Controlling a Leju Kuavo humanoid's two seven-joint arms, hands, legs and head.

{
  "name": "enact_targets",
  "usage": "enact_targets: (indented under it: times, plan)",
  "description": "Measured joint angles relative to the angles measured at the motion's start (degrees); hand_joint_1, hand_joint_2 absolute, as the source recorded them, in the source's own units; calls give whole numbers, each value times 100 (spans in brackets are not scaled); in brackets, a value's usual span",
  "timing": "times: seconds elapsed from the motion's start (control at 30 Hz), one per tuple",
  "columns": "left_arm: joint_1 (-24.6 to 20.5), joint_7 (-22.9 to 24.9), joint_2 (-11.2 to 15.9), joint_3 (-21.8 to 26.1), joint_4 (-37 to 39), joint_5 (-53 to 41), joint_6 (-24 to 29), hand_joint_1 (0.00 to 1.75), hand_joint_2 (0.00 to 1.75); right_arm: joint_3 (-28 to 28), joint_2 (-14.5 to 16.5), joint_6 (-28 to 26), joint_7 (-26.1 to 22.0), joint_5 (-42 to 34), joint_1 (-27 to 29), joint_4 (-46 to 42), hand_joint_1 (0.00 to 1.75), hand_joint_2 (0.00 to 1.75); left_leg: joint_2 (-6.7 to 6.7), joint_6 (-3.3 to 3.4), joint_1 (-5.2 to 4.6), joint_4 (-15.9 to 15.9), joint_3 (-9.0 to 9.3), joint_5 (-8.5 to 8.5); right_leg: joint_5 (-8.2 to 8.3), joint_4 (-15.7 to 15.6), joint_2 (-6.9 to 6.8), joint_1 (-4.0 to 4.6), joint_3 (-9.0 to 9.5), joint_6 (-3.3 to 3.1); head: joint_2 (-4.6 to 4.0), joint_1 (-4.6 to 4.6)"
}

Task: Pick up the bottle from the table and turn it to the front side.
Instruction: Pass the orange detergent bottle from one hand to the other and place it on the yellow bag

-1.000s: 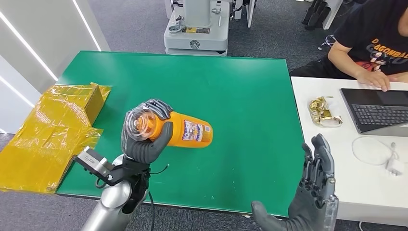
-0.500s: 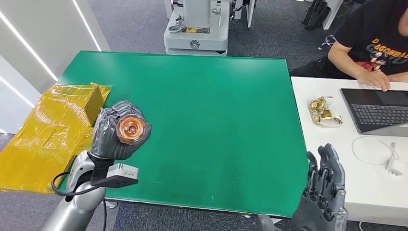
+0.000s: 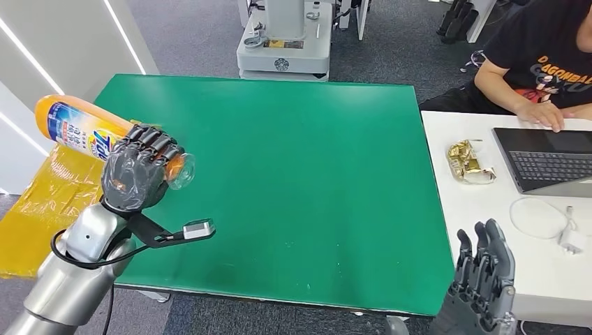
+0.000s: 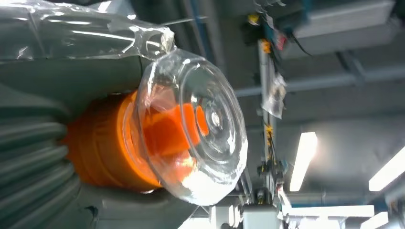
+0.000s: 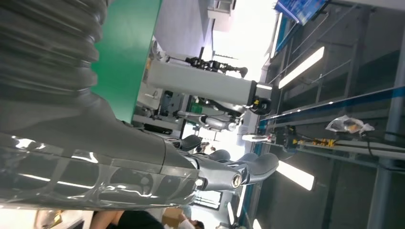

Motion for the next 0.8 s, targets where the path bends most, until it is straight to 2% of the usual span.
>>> enact_targets:
  times: [0.17, 0.43, 0.67, 0.8]
  plan:
    - [-257, 60, 116, -331, 664, -89, -705, 175, 175, 2, -35, 25, -63, -66, -1, 2, 0, 175, 2, -2, 0, 0, -1, 1, 1, 0, 2, 0, -2, 0, 0, 0]
    - [-632, 84, 98, -750, 1674, -155, -1861, 175, 175, 1, -38, 305, -120, -146, -40, 34, 0, 175, 3, -2, 0, 0, -3, 1, 1, 0, 3, 0, -5, 0, 0, 0]
    - [-755, 88, 67, -836, 2008, -186, -2039, 175, 175, 0, -38, 391, -123, -156, -76, 55, 0, 175, 4, -2, 0, 0, -2, 1, 1, 0, 4, 0, -5, 0, 0, 1]
    - [-1118, 95, -85, -981, 3050, -117, -2364, 175, 175, -1, -28, 498, -113, -154, -145, 109, 0, 175, 3, -3, 0, 1, -3, 2, 2, 1, 4, 0, -4, -1, 0, 1]
